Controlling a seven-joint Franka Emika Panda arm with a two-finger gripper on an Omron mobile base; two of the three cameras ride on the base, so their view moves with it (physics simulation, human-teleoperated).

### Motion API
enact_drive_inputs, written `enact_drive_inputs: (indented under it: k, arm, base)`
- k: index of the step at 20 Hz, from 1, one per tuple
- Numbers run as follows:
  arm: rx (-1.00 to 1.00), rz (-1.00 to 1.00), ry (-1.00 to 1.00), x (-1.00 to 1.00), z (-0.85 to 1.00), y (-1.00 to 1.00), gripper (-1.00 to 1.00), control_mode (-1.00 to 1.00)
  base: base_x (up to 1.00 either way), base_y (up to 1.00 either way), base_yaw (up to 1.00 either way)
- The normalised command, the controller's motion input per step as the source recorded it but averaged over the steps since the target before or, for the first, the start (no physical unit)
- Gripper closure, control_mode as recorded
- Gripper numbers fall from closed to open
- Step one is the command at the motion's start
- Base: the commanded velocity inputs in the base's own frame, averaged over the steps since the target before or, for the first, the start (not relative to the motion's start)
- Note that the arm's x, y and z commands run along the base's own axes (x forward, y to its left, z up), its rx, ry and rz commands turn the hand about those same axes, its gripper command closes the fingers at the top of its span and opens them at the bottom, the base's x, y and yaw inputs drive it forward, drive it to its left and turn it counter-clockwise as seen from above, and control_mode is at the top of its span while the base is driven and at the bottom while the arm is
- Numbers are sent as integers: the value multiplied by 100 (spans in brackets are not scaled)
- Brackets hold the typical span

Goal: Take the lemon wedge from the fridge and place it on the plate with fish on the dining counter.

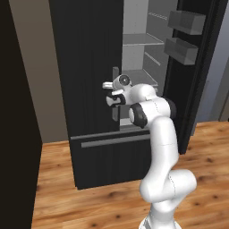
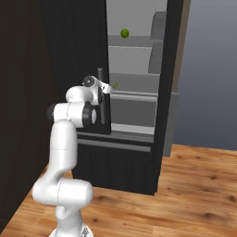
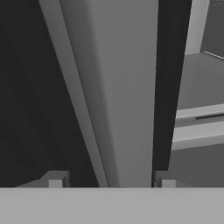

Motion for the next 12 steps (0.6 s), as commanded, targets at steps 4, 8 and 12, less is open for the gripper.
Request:
enact_drive_inputs:
  k: [4,8,12]
  arm:
    - [0,0,0,0,0,0,100,-100]
    - [0,0,0,0,0,0,100,-100]
    - [0,0,-1,0,0,0,100,-100]
  base:
    - [0,0,0]
    - [0,0,0]
    - [0,0,0]
